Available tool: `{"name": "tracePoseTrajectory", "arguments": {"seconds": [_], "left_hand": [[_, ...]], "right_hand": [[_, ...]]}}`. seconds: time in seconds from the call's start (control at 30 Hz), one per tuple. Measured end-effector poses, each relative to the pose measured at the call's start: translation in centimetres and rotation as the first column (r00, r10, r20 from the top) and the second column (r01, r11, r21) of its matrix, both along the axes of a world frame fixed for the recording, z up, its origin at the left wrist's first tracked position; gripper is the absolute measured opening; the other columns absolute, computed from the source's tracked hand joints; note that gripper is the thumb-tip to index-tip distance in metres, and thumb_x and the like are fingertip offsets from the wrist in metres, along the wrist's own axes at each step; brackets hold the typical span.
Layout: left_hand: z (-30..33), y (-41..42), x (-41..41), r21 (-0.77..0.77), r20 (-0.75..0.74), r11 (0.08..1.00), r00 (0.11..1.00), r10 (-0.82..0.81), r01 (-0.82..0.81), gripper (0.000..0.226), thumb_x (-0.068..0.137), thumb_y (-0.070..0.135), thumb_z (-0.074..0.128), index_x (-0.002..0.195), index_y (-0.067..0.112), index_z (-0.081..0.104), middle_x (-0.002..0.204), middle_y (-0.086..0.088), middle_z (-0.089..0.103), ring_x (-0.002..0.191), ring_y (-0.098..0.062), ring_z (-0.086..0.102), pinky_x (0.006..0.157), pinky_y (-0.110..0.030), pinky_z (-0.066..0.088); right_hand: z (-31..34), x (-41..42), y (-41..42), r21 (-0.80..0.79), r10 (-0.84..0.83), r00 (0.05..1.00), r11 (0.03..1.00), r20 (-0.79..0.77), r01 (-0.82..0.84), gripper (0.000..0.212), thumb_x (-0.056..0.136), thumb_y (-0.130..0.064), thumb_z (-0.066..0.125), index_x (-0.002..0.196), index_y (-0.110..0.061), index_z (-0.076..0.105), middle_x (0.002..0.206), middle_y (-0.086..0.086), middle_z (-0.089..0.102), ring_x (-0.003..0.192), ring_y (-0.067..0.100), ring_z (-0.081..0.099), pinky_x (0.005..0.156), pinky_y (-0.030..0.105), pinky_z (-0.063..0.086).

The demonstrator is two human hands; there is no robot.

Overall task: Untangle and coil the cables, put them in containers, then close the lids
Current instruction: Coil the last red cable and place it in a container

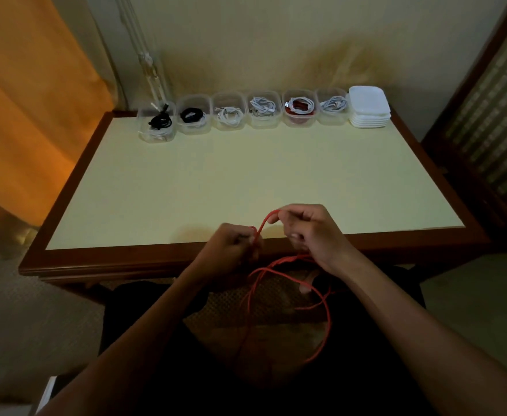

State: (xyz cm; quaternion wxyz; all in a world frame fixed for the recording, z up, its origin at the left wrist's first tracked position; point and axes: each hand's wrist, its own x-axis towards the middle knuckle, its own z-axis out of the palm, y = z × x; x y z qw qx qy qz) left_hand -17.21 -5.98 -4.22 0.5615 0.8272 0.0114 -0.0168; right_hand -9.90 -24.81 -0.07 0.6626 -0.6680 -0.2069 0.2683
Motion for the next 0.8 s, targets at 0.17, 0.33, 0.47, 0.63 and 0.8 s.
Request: {"name": "tracePoseTrajectory", "arguments": {"seconds": [0.17, 0.33, 0.47, 0.63, 0.8], "left_hand": [[1.5, -1.9, -0.3, -0.688, -0.255, 0.714, 0.964, -0.074, -0.127, 0.035, 0.103, 0.022, 0.03, 0.08, 0.007, 0.052, 0.058, 0.002, 0.033, 0.053, -0.013, 0.024, 0.047, -0.022, 0.025], [2.7, -2.3, -0.5, -0.794, -0.238, 0.601, 0.956, -0.17, -0.091, 0.035, 0.104, 0.027, 0.032, 0.075, 0.013, 0.047, 0.059, 0.005, 0.031, 0.053, -0.009, 0.021, 0.049, -0.023, 0.021], [4.2, -3.0, -0.9, -0.9, -0.16, 0.433, 0.962, -0.22, -0.051, 0.032, 0.104, 0.023, 0.031, 0.077, 0.014, 0.045, 0.057, 0.006, 0.032, 0.049, -0.008, 0.026, 0.046, -0.021, 0.028], [7.6, -2.8, 1.2, -0.975, -0.218, -0.049, 0.971, 0.1, -0.214, 0.025, 0.097, 0.002, 0.03, 0.079, 0.009, 0.046, 0.056, 0.006, 0.025, 0.045, -0.008, 0.024, 0.043, -0.02, 0.034], [6.8, -0.2, 4.2, -0.909, -0.41, -0.176, 0.74, 0.534, -0.377, 0.033, 0.097, -0.006, 0.025, 0.076, 0.008, 0.046, 0.07, -0.007, 0.047, 0.06, -0.015, 0.044, 0.061, -0.022, 0.04]], "right_hand": [[-0.7, 0.6, 1.0, -0.012, -0.212, 0.975, 0.977, 0.073, 0.213, 0.028, 0.102, -0.014, 0.051, 0.082, -0.013, 0.071, 0.052, 0.002, 0.026, 0.045, 0.013, 0.021, 0.046, 0.025, 0.02], [-1.3, 0.9, 1.3, -0.028, -0.194, 0.974, 0.98, 0.116, 0.199, 0.026, 0.101, -0.019, 0.053, 0.083, -0.013, 0.071, 0.05, 0.0, 0.029, 0.044, 0.013, 0.022, 0.045, 0.024, 0.021], [-1.6, 1.1, 1.8, -0.022, -0.195, 0.976, 0.98, 0.093, 0.198, 0.028, 0.101, -0.022, 0.055, 0.082, -0.008, 0.07, 0.053, 0.005, 0.03, 0.043, 0.011, 0.026, 0.042, 0.021, 0.023], [-2.5, -0.8, 2.6, -0.001, -0.088, 0.985, 0.996, 0.146, 0.089, 0.036, 0.097, -0.038, 0.054, 0.068, -0.019, 0.064, 0.047, -0.006, 0.033, 0.039, 0.005, 0.026, 0.04, 0.021, 0.021], [-1.8, -1.9, 3.5, -0.321, 0.185, 0.888, 0.946, 0.421, -0.045, 0.028, 0.101, -0.024, 0.053, 0.087, -0.005, 0.068, 0.06, 0.002, 0.053, 0.054, 0.007, 0.042, 0.057, 0.03, 0.033]]}}
